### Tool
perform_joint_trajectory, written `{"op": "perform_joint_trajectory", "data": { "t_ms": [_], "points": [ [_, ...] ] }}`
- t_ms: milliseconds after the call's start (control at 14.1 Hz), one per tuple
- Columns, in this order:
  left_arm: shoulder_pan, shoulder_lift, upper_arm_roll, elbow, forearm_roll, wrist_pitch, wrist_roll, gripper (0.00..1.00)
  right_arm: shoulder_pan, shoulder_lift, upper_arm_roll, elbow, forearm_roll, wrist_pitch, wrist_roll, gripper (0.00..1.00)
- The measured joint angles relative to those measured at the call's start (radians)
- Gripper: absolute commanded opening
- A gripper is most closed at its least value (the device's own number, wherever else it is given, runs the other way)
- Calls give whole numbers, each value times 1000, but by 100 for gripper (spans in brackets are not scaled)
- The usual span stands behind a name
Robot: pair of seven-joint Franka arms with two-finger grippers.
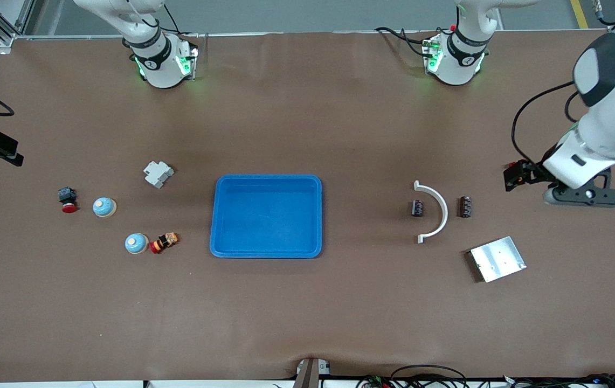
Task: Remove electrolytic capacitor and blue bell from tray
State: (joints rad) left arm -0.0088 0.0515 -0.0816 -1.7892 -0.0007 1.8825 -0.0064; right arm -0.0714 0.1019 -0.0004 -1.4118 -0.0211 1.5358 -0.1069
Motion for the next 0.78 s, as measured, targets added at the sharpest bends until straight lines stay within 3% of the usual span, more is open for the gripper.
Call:
{"op": "perform_joint_trajectory", "data": {
  "t_ms": [283,779],
  "points": [
    [-4,-30,0,74,-16,-125,0,100,0,0,0,0,0,0,0,100],
    [-4,-82,21,87,-20,-140,-2,100,0,0,-1,0,0,0,0,100]
  ]
}}
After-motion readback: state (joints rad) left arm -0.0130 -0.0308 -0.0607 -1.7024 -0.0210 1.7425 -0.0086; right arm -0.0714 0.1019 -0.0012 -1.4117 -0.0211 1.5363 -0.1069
